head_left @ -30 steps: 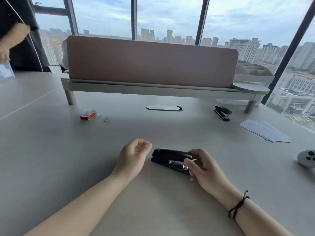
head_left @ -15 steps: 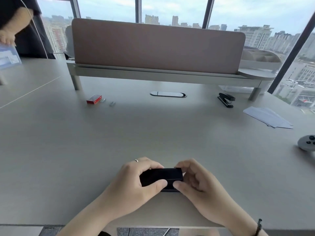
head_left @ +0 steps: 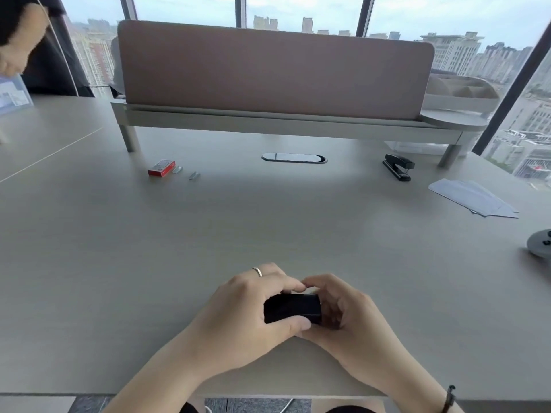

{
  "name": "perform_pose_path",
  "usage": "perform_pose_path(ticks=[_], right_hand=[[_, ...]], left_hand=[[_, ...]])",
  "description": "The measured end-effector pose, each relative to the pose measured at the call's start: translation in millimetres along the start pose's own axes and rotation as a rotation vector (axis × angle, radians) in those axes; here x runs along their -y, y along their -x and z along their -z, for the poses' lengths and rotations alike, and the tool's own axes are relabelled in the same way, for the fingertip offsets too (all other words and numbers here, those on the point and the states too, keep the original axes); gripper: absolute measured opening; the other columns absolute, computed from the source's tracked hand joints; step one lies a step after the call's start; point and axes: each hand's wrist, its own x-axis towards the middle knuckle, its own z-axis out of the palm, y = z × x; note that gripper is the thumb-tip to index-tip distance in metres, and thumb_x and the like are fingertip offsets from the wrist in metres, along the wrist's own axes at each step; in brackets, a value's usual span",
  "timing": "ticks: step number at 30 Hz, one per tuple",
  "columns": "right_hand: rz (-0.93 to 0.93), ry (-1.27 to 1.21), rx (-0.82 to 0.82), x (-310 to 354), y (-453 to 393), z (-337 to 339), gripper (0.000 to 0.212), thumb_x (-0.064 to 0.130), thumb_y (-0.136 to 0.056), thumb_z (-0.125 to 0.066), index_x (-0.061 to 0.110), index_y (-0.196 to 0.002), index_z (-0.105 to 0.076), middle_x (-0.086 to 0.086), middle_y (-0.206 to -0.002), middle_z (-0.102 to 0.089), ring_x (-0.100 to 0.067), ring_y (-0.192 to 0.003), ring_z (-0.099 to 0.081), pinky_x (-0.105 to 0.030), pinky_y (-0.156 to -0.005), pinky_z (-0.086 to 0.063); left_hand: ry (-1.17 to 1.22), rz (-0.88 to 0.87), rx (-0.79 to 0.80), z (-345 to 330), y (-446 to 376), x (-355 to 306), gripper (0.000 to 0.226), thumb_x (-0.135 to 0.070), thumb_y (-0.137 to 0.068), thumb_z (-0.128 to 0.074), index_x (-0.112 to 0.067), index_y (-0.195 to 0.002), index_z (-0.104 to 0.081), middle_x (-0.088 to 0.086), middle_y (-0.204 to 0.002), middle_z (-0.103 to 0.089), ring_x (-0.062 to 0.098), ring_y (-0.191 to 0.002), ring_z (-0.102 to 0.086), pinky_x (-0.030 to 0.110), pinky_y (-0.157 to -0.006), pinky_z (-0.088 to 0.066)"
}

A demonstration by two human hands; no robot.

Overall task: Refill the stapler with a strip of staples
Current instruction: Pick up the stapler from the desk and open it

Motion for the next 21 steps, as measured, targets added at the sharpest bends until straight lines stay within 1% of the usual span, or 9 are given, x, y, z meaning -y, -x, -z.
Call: perform_pose_path(ticks=[3,5,7,12,13,16,18,20,21], right_hand=[[-0.031,0.007,0.011,0,-2,1,0.039,0.015,-0.073,-0.082,0.035,-0.101,-0.064,0.008,-0.078,-0.074,-0.022,-0.061,-0.061,-0.036,-0.062,-0.054],[-0.038,0.023,0.003,-1,-2,2,0.035,0.015,-0.072,-0.084,0.031,-0.097,-0.067,0.019,-0.066,-0.067,-0.007,-0.051,-0.048,-0.019,-0.055,-0.043],[-0.049,0.043,-0.006,-1,-2,2,0.030,0.017,-0.072,-0.085,0.031,-0.092,-0.069,0.021,-0.058,-0.061,-0.003,-0.049,-0.043,-0.012,-0.053,-0.036],[-0.058,0.058,0.004,1,-4,3,0.019,0.021,-0.073,-0.084,0.029,-0.084,-0.071,0.010,-0.049,-0.050,-0.003,-0.046,-0.041,-0.013,-0.050,-0.034],[-0.061,0.059,0.007,1,-4,3,0.018,0.021,-0.073,-0.084,0.029,-0.082,-0.071,0.010,-0.050,-0.051,-0.003,-0.045,-0.041,-0.013,-0.049,-0.033],[-0.066,0.057,0.019,2,-5,4,0.018,0.020,-0.073,-0.085,0.028,-0.082,-0.072,0.008,-0.050,-0.052,-0.003,-0.044,-0.041,-0.013,-0.047,-0.034],[-0.068,0.053,0.022,2,-6,4,0.018,0.019,-0.072,-0.085,0.028,-0.082,-0.073,0.009,-0.049,-0.052,-0.003,-0.044,-0.041,-0.014,-0.047,-0.034],[-0.072,0.047,0.024,1,-7,4,0.020,0.019,-0.072,-0.086,0.030,-0.082,-0.073,0.009,-0.049,-0.053,-0.003,-0.044,-0.042,-0.015,-0.046,-0.034],[-0.073,0.047,0.024,1,-8,4,0.021,0.019,-0.071,-0.086,0.030,-0.083,-0.073,0.009,-0.049,-0.053,-0.003,-0.044,-0.042,-0.015,-0.047,-0.035]], left_hand=[[0.100,-0.022,-0.014,5,0,-1,0.028,-0.044,-0.078,-0.072,-0.037,-0.106,-0.069,-0.015,-0.101,-0.065,0.010,-0.087,-0.065,0.028,-0.078,-0.053],[0.273,-0.012,-0.094,13,2,2,0.025,-0.039,-0.079,-0.071,-0.030,-0.102,-0.072,-0.007,-0.100,-0.069,0.015,-0.090,-0.065,0.022,-0.081,-0.049],[0.417,0.010,-0.163,25,7,9,0.025,-0.039,-0.079,-0.070,-0.028,-0.101,-0.073,-0.005,-0.099,-0.072,0.011,-0.091,-0.065,0.018,-0.084,-0.047],[0.575,0.134,-0.276,55,33,33,0.050,-0.068,-0.067,-0.076,-0.034,-0.104,-0.072,-0.011,-0.098,-0.077,0.002,-0.092,-0.068,0.009,-0.087,-0.049],[0.576,0.142,-0.289,61,39,37,0.046,-0.062,-0.071,-0.076,-0.030,-0.104,-0.072,-0.011,-0.096,-0.078,-0.001,-0.092,-0.069,0.007,-0.086,-0.049],[0.574,0.183,-0.250,79,54,54,0.017,-0.012,-0.079,-0.069,-0.010,-0.096,-0.070,-0.007,-0.087,-0.078,0.000,-0.085,-0.071,0.006,-0.079,-0.051],[0.513,0.224,-0.180,88,62,63,0.020,0.001,-0.075,-0.077,-0.009,-0.092,-0.071,-0.006,-0.082,-0.077,0.001,-0.081,-0.070,0.006,-0.076,-0.051],[0.432,0.249,-0.120,96,68,68,0.032,-0.019,-0.067,-0.091,-0.018,-0.094,-0.072,-0.007,-0.082,-0.076,0.001,-0.080,-0.070,0.005,-0.077,-0.050],[0.375,0.269,-0.094,98,70,70,0.040,-0.034,-0.061,-0.089,-0.022,-0.095,-0.072,-0.008,-0.084,-0.076,0.001,-0.081,-0.070,0.006,-0.078,-0.049]])
